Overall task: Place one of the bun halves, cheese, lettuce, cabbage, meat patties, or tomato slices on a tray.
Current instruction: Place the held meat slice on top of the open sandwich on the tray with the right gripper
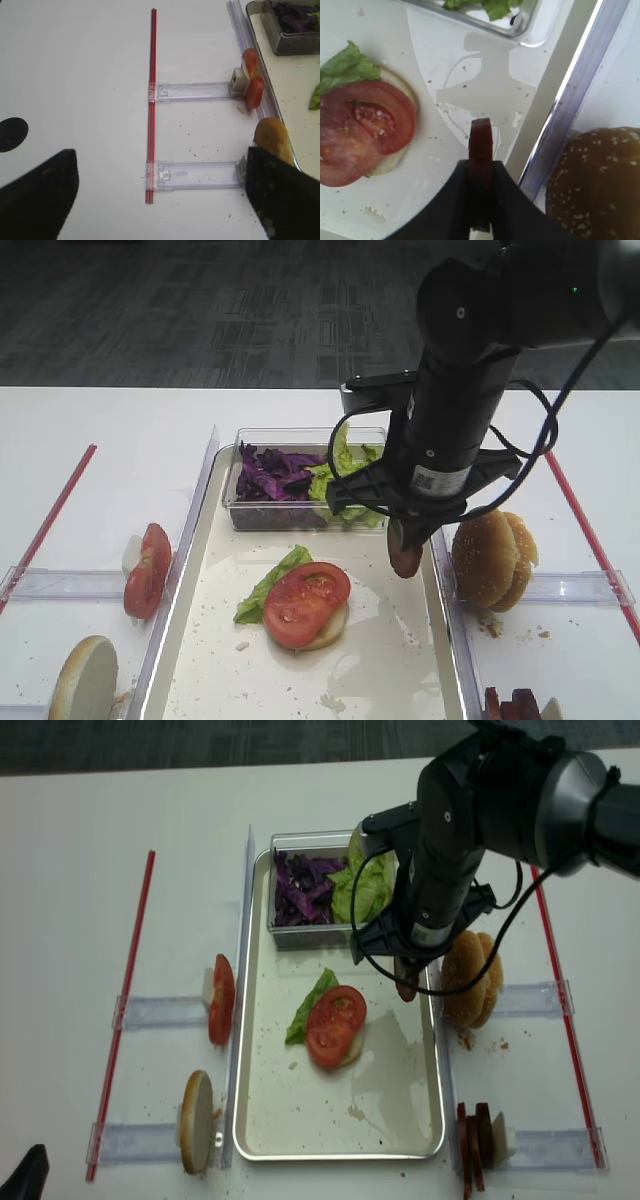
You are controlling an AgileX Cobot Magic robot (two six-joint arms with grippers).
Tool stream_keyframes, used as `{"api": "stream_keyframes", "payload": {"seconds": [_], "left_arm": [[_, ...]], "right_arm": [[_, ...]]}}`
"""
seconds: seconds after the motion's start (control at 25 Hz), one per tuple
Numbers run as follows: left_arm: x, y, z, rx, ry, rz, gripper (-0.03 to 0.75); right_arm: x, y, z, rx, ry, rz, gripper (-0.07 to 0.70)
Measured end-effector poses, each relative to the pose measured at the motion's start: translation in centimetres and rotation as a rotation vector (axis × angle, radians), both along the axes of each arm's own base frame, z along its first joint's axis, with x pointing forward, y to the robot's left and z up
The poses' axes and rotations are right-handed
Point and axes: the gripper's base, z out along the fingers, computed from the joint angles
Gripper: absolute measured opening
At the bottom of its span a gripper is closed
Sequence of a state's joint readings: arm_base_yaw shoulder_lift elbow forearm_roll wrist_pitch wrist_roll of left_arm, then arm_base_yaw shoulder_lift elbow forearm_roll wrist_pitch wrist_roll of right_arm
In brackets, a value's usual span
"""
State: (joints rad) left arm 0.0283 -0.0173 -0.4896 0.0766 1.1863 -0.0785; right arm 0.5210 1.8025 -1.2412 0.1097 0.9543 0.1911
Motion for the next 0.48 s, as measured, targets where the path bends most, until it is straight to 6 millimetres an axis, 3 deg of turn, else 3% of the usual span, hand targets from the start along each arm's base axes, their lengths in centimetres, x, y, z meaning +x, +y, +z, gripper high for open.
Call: {"api": "stream_keyframes", "payload": {"seconds": [0.48], "left_arm": [[0.00, 0.00, 0.00, 0.000, 0.000, 0.000, 0.618]], "right_arm": [[0.02, 0.94, -0.17, 0.089, 0.014, 0.039, 0.115]]}}
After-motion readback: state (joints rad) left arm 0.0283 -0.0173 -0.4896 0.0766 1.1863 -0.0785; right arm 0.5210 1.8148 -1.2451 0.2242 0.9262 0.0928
